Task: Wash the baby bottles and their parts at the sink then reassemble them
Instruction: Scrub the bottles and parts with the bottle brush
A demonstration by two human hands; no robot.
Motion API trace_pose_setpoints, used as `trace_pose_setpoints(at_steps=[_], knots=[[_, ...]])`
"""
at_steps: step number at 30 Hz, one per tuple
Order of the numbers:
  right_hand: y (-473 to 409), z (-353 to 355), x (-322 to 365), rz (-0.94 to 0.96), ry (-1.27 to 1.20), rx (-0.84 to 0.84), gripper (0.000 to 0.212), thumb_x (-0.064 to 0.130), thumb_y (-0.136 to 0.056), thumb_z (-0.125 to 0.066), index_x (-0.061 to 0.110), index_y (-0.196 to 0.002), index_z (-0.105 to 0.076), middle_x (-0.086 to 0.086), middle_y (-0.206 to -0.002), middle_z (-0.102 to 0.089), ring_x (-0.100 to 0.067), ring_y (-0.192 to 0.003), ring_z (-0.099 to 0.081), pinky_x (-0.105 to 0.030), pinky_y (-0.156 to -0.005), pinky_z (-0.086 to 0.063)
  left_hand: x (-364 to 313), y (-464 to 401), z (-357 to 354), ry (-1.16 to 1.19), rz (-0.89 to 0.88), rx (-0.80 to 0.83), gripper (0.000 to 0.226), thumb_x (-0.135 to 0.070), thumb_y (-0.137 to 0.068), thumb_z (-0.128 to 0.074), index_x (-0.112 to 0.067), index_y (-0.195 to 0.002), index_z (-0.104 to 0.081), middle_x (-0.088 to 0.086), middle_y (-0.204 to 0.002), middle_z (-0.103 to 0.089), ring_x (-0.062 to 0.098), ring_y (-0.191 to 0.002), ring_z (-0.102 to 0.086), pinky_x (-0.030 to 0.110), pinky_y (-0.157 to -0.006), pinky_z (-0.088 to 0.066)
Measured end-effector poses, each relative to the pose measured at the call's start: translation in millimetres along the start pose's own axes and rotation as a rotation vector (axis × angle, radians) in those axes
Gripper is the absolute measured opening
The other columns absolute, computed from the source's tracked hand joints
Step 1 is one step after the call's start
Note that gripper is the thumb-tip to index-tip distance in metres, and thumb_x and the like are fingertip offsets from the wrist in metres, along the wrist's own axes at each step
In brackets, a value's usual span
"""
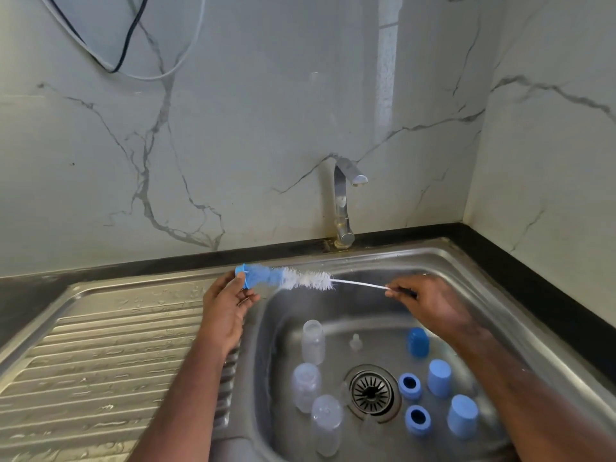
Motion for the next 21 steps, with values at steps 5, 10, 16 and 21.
trace_pose_setpoints(at_steps=[5, 10, 16, 21], knots=[[0.3, -2.9, 3.3, 0.021, 0.163, 0.055, 0.013, 0.045, -0.099, -0.058, 0.041, -0.099, -0.07, 0.015, -0.089, -0.071, -0.007, -0.082, -0.063, -0.024, -0.075, -0.048, -6.7, 3.9, -4.9, -0.041, -0.041, 0.037, 0.016, -0.01, -0.1, -0.057, -0.015, -0.111, -0.068, 0.011, -0.106, -0.069, 0.028, -0.102, -0.066, 0.047, -0.095, -0.053], [-0.4, -19.3, -1.0, 0.002, -0.14, 0.22, 0.037, 0.039, -0.097, -0.058, 0.024, -0.064, -0.059, 0.009, -0.054, -0.052, -0.006, -0.053, -0.047, -0.035, -0.06, -0.041, -6.5, 4.4, -7.7, 0.003, -0.037, 0.109, 0.027, -0.006, -0.099, -0.053, -0.013, -0.122, -0.065, 0.005, -0.109, -0.073, 0.028, -0.107, -0.067, 0.047, -0.098, -0.053], [-0.8, -29.3, -9.3, -0.075, -0.444, 0.171, 0.018, 0.021, -0.086, -0.08, 0.023, -0.072, -0.068, -0.002, -0.064, -0.067, -0.013, -0.059, -0.061, -0.031, -0.062, -0.051, -2.5, 8.6, -15.1, 0.203, -0.016, 0.182, 0.021, -0.005, -0.096, -0.055, -0.017, -0.09, -0.072, 0.007, -0.098, -0.076, 0.029, -0.107, -0.068, 0.044, -0.092, -0.059], [-6.7, -7.3, -24.0, -0.167, -0.088, -0.031, 0.013, 0.052, -0.09, -0.063, 0.041, -0.093, -0.07, 0.014, -0.084, -0.068, -0.006, -0.081, -0.063, -0.031, -0.077, -0.055, -3.3, 9.3, -21.2, 0.19, -0.03, 0.193, 0.027, -0.027, -0.067, -0.086, -0.014, -0.086, -0.072, 0.01, -0.099, -0.076, 0.029, -0.106, -0.071, 0.048, -0.097, -0.055]])
Point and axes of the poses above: each hand's wrist, its own y-axis away from the middle knuckle, its own z-axis out of the back of the hand, x = y × z, the point moved 9 cm from there along -y, towards the middle knuckle
